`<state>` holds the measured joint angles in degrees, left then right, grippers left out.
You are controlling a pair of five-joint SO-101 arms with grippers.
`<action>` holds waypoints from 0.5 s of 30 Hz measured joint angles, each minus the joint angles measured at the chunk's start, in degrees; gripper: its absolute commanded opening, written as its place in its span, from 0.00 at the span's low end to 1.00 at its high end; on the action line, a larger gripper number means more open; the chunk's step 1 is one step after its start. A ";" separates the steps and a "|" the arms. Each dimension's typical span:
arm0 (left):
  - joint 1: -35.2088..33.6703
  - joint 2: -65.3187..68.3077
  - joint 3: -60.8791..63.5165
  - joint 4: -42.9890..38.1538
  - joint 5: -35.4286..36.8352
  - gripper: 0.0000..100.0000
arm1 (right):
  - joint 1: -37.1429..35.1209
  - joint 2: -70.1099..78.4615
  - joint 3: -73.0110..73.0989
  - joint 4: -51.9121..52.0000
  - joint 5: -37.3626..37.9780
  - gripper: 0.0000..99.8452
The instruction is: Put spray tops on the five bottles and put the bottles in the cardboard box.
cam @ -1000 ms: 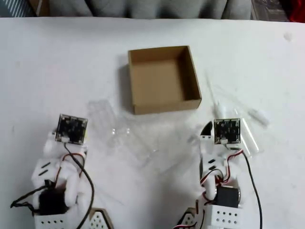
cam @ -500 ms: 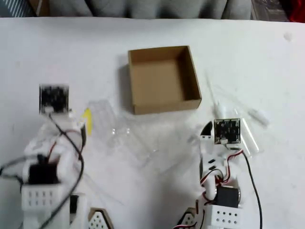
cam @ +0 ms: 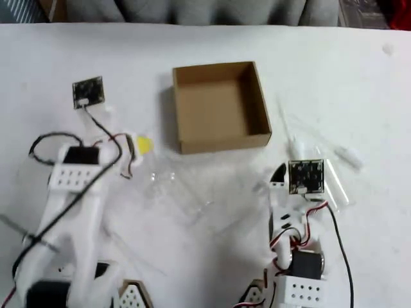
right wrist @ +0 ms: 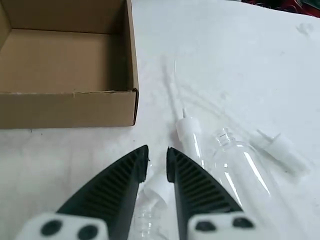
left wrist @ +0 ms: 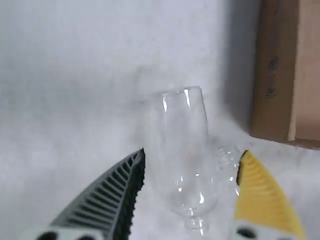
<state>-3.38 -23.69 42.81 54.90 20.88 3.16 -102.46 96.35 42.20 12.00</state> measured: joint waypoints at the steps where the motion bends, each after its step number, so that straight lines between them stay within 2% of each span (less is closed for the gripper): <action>1: 0.00 2.29 -0.79 0.00 0.62 0.31 | 0.00 0.00 0.00 0.00 0.00 0.05; 13: -0.09 31.21 -14.33 -0.09 1.67 0.30 | 0.00 0.00 0.00 0.00 0.00 0.04; 15: -0.53 34.11 -16.00 -0.09 1.67 0.26 | 0.00 0.00 0.00 0.00 0.00 0.04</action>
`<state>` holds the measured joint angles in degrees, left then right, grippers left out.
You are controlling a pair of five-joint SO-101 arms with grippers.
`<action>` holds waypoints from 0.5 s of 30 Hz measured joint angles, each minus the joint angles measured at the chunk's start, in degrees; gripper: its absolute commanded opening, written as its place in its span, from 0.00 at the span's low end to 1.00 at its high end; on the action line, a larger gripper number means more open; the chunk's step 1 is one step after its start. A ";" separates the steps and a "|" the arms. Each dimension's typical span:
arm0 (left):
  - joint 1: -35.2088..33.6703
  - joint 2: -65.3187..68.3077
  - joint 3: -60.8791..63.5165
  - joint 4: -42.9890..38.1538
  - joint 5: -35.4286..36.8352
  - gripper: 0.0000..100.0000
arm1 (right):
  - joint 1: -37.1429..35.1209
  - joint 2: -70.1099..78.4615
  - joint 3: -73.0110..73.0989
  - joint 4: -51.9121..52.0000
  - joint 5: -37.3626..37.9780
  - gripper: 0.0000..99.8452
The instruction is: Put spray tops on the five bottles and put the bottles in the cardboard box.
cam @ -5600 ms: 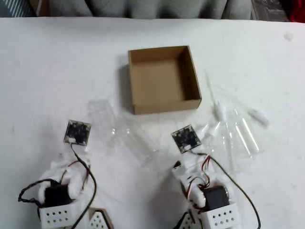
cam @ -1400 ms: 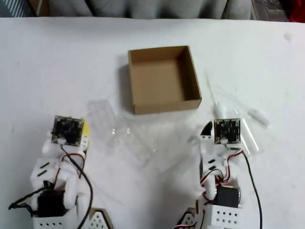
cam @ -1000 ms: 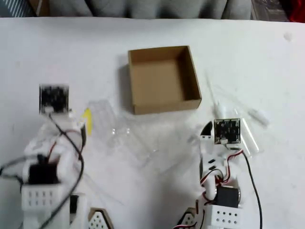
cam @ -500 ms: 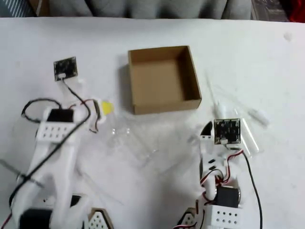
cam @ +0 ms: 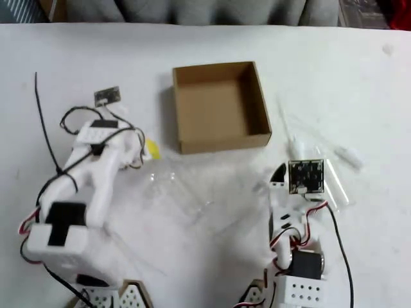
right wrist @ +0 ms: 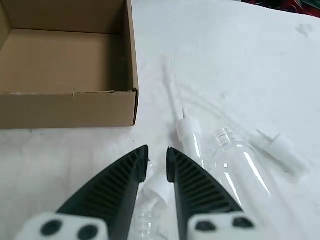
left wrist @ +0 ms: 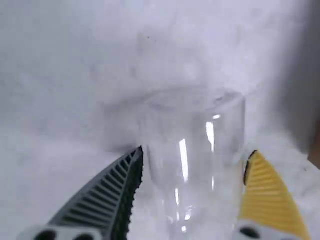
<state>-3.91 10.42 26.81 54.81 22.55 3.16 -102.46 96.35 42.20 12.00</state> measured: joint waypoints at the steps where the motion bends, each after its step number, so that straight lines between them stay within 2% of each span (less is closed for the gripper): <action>1: -0.53 0.62 -0.44 0.00 0.00 0.22 | 0.00 0.00 0.00 0.00 0.00 0.04; 5: -3.60 1.32 -1.14 0.00 0.00 0.02 | 0.00 0.00 0.00 0.62 0.00 0.04; 9: -7.47 1.32 -1.23 0.00 0.09 0.06 | 0.00 0.00 0.00 0.88 0.00 0.04; 13: -12.57 1.32 -2.20 0.97 0.44 0.02 | 0.00 0.00 0.00 0.88 0.00 0.04; 15: -16.00 1.32 -3.52 2.81 2.99 0.03 | 0.00 0.00 0.00 0.88 0.00 0.04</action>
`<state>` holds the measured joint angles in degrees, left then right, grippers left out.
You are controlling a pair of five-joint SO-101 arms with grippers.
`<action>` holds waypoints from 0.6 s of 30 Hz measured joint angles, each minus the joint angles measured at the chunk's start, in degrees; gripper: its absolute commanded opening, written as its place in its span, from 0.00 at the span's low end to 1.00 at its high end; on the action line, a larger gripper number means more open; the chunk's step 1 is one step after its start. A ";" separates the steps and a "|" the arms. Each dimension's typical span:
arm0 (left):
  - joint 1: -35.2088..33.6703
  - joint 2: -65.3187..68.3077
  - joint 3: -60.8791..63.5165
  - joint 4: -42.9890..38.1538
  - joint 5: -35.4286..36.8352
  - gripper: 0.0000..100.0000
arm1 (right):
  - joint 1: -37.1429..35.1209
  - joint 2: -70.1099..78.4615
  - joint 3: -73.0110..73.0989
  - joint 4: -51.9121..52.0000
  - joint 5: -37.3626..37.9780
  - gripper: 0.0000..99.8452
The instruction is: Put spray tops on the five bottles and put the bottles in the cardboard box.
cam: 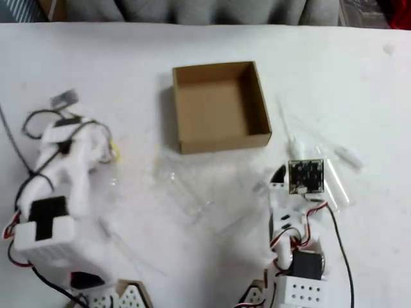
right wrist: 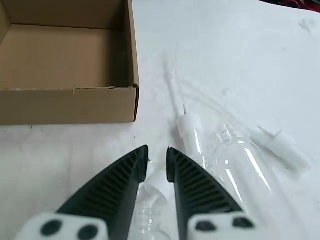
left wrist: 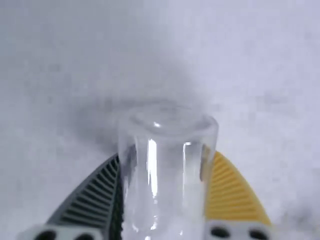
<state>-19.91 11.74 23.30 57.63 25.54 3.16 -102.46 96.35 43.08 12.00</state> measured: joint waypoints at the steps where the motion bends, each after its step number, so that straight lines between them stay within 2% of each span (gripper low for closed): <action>1: -2.02 0.00 -0.70 1.23 2.02 0.03 | 0.00 0.00 0.00 0.00 0.00 0.04; 4: -7.91 0.00 -2.29 4.31 10.29 0.06 | 0.00 0.00 0.00 0.00 0.00 0.04; 7: -12.48 0.00 -2.73 5.27 16.18 0.15 | 0.00 0.00 0.00 0.00 0.00 0.04; 13: -14.33 0.00 -2.73 6.42 17.14 0.38 | 0.00 0.00 0.00 0.00 0.00 0.04; 15: -14.42 0.00 -2.64 6.68 16.97 0.40 | 0.00 0.00 0.00 0.00 0.00 0.04; 18: -14.42 0.00 -2.64 8.35 12.84 0.38 | 0.00 0.00 0.00 0.00 0.00 0.04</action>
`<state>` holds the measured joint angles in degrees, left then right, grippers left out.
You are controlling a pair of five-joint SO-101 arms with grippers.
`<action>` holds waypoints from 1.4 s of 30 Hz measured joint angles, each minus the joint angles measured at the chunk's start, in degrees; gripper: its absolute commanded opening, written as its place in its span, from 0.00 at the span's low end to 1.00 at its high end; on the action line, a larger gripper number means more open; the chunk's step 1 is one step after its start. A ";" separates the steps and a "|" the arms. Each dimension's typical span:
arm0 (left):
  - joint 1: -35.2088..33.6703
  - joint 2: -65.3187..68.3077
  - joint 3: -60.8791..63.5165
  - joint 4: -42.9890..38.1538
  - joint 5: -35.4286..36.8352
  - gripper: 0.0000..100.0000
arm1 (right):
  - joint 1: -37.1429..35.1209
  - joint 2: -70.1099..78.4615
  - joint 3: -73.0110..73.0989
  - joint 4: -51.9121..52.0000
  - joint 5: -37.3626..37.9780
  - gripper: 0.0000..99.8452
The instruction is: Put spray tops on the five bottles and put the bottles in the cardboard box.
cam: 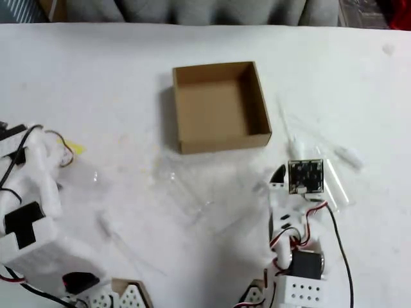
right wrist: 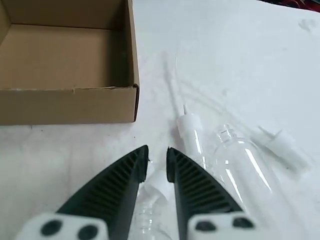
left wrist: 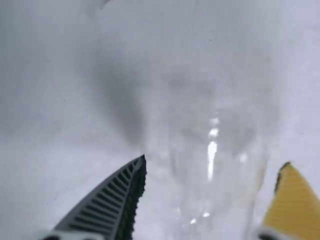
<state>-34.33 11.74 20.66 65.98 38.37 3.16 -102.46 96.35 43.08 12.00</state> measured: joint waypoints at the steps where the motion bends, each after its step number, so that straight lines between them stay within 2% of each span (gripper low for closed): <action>1: 0.00 0.00 0.00 0.53 -1.76 0.38 | 0.00 0.00 0.00 0.00 0.00 0.04; 7: -1.76 -2.29 -1.14 6.77 -11.43 0.34 | 0.00 0.00 0.00 0.00 0.00 0.04; 14: -2.46 -18.73 -2.64 12.04 -22.95 0.34 | 0.00 0.00 0.00 0.00 0.00 0.04; 18: -1.41 -27.78 -2.64 13.63 -34.46 0.34 | 0.00 0.00 0.00 0.00 0.00 0.04; 28: 4.31 -32.70 -2.11 22.95 -81.76 0.34 | 0.00 0.00 0.00 0.00 0.00 0.04; 37: 4.57 -32.70 9.67 20.04 -122.55 0.34 | 0.00 0.00 0.00 0.00 0.00 0.04; 42: 4.13 -32.70 11.08 17.58 -142.86 0.34 | 0.00 0.00 0.00 0.00 3.16 0.04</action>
<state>-30.20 -20.97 31.74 83.56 -104.48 3.16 -102.46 96.35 43.08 15.16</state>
